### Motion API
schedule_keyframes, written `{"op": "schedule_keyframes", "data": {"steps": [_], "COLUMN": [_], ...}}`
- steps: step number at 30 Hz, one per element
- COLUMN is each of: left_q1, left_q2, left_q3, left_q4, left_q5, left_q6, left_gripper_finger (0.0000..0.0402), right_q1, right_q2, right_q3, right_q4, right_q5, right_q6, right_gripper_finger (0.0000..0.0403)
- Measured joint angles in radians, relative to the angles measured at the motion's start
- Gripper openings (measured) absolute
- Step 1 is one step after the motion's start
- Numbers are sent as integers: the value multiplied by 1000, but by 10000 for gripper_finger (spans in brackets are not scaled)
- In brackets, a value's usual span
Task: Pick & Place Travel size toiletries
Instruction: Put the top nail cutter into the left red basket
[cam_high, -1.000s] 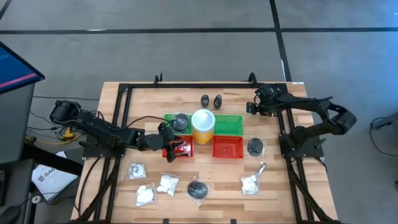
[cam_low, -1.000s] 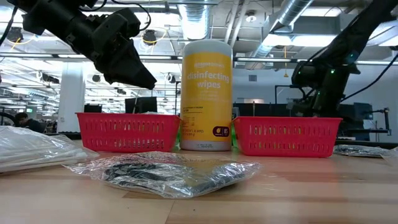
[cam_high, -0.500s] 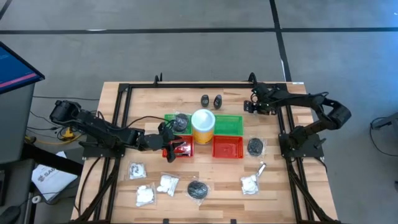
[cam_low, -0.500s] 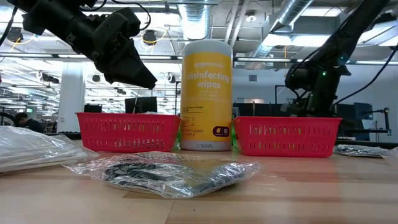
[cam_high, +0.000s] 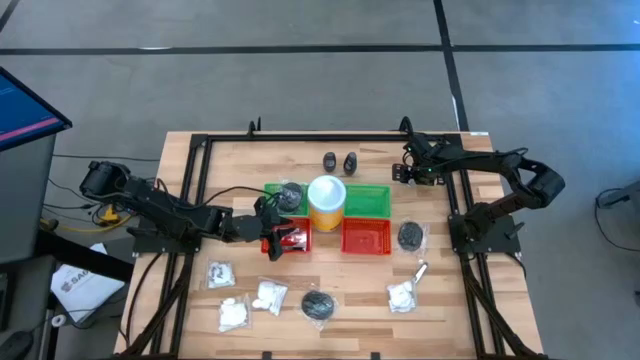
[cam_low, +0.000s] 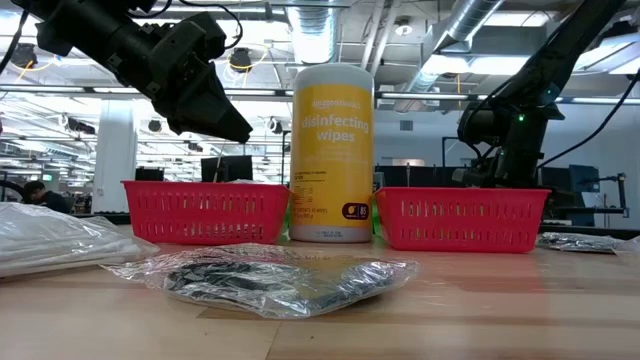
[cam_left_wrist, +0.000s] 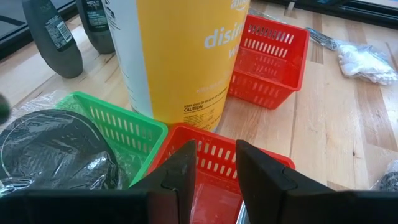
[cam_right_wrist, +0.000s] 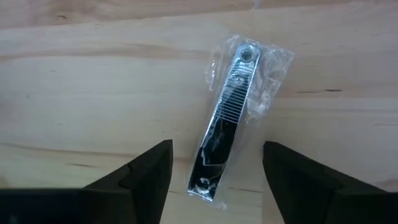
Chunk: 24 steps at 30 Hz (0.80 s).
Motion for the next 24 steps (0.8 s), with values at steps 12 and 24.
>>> {"op": "schedule_keyframes", "data": {"steps": [12, 24], "left_q1": [0, 0], "left_q2": [0, 0], "left_q3": [0, 0], "left_q4": [0, 0], "left_q5": [0, 0], "left_q6": [0, 0], "left_gripper_finger": [104, 104], "right_q1": [0, 0], "right_q2": [1, 1], "right_q3": [-1, -1], "right_q4": [-12, -12], "right_q5": [31, 28], "right_q6": [-12, -65], "right_gripper_finger": [126, 45]}}
